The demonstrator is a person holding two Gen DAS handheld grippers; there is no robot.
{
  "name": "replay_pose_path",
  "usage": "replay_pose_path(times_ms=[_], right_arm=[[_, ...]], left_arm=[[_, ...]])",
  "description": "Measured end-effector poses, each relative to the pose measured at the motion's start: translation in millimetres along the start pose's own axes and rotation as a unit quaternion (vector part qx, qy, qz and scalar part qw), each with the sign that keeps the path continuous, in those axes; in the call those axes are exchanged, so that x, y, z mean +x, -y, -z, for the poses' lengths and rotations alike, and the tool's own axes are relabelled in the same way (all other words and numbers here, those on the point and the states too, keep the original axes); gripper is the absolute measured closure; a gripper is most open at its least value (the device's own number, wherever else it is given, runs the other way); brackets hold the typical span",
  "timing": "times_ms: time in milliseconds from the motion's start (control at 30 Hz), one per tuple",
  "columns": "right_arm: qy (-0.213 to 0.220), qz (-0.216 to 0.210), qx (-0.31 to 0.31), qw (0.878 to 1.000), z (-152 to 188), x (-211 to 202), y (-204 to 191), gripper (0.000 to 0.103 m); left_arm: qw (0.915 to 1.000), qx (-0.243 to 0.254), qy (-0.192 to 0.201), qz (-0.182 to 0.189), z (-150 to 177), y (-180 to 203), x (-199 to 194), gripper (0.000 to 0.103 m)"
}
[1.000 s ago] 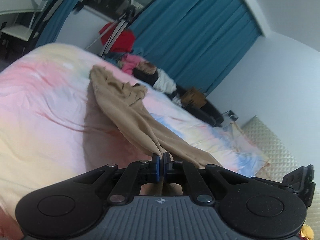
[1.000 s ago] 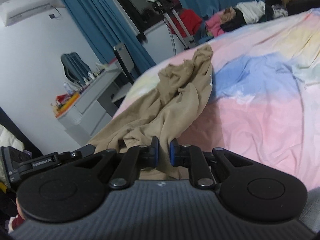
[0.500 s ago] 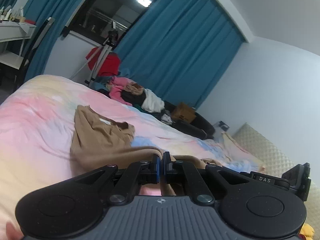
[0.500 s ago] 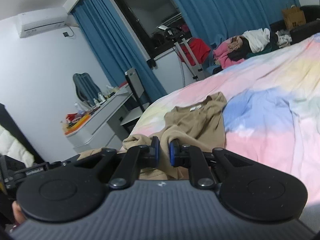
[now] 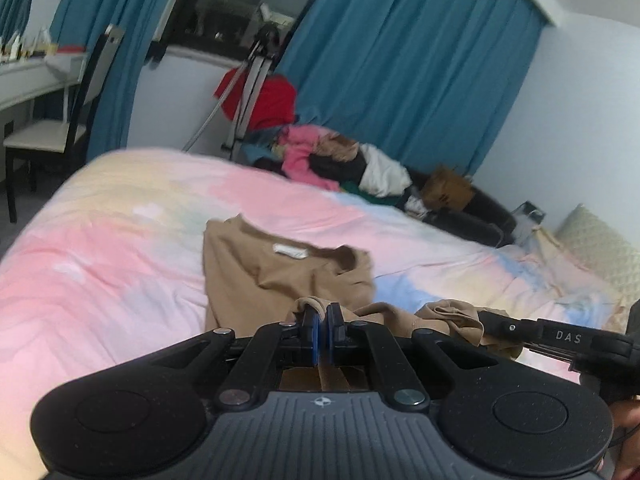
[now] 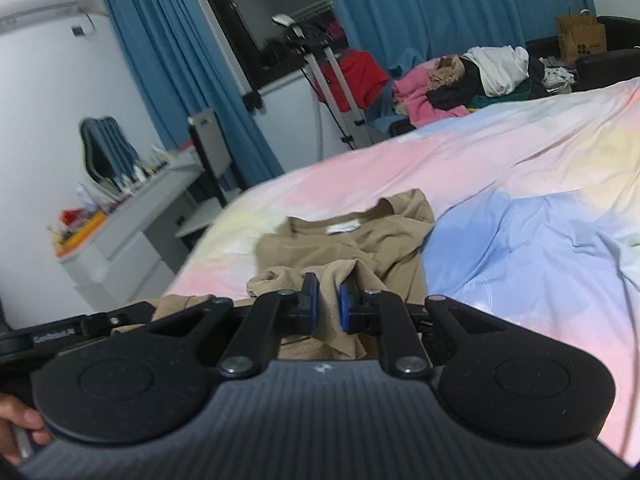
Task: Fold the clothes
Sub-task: 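Fold the hem up toward the collar with both grippers, then open both grippers and release the folded tan shirt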
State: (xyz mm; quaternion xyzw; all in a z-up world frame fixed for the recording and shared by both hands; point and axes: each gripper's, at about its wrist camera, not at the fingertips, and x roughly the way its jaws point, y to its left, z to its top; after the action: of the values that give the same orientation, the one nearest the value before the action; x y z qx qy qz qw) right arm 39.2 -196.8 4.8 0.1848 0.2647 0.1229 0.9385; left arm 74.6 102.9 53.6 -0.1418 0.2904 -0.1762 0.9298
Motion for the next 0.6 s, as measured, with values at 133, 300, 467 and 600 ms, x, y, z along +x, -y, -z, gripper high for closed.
replay_pose_path(times_ms=[133,300,467,600], right_arm=[[-0.022,0.016,0.012,1.0,20,50,17,0.088],[-0.062,0.045,-0.024,0.997,39,99,28,0.088],[-0.073,0.054,-0.033,0.995,45,118,37,0.087],[-0.072,0.048,-0.023,0.996,46,114,41,0.087]], left_arm=[[0.9994,-0.007,-0.024,-0.022,10,-27,58,0.098],[0.9965,-0.006,-0.066,-0.051,24,-48,115,0.097],[0.9936,0.017,-0.089,-0.067,37,-50,140,0.096],[0.9932,0.029,-0.087,-0.072,39,-48,137,0.093]])
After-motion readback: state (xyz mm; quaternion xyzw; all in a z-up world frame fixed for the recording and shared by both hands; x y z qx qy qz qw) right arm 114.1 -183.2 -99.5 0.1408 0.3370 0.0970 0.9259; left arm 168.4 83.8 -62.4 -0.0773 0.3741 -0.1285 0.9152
